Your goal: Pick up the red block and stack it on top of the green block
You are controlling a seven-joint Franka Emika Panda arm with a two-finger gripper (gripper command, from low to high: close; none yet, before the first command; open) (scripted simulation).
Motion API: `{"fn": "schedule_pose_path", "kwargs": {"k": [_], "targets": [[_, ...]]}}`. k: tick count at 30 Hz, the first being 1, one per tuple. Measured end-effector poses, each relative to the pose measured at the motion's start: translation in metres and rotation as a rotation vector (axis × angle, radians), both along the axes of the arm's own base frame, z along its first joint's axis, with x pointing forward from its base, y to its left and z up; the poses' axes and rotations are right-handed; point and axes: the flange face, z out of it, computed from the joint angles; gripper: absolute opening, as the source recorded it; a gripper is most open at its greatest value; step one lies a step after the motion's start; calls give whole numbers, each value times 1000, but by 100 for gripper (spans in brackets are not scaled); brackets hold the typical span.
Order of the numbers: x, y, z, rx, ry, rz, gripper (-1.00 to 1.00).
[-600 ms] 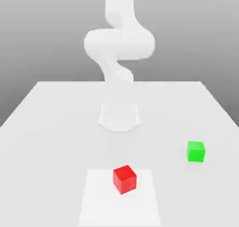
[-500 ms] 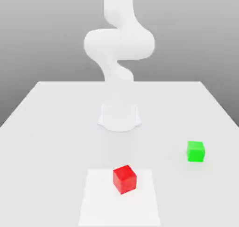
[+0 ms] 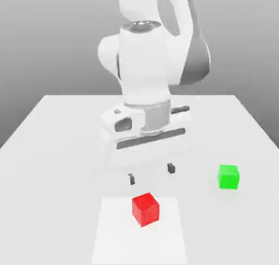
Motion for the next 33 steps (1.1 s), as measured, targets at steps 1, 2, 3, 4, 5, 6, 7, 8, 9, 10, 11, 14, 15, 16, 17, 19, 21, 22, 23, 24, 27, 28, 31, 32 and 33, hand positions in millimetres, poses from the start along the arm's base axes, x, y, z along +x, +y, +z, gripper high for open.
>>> {"fn": "schedule_pose_path", "kwargs": {"k": [1,2,3,4,5,6,7,8,9,10,11,14,15,16,17,19,21,22,23,24,27,28,31,32,33], "targets": [[-4,0,-10,-9,12,12,0],[-5,0,-17,-13,16,18,0],[-5,-1,-23,-16,18,22,0],[-5,0,-28,-17,18,25,0],[-5,0,-33,-18,18,26,0],[-4,0,-39,-19,18,27,0],[-4,-1,-45,-18,18,27,0],[-5,-1,-51,-18,18,27,0],[-5,-1,-57,-19,19,27,0],[-6,-1,-63,-18,20,26,0],[-7,-1,-70,-18,22,25,0],[-9,-1,-80,-17,26,23,-100],[-9,0,-80,-17,26,23,-100],[-9,-1,-80,-17,26,23,-100],[-10,0,-80,-17,27,23,-100],[-10,0,-82,-17,28,23,-100],[-8,-1,-75,-17,25,24,-100],[-7,-1,-69,-18,23,25,-100],[-6,-1,-63,-18,21,26,-100],[-5,-1,-57,-18,20,27,-100],[-5,0,-40,-18,19,27,-100],[-5,-1,-34,-18,20,26,-100],[-8,-1,-20,-17,25,24,-100],[-10,0,-17,-16,26,21,-100],[-11,5,-14,-15,27,27,-100]]}}
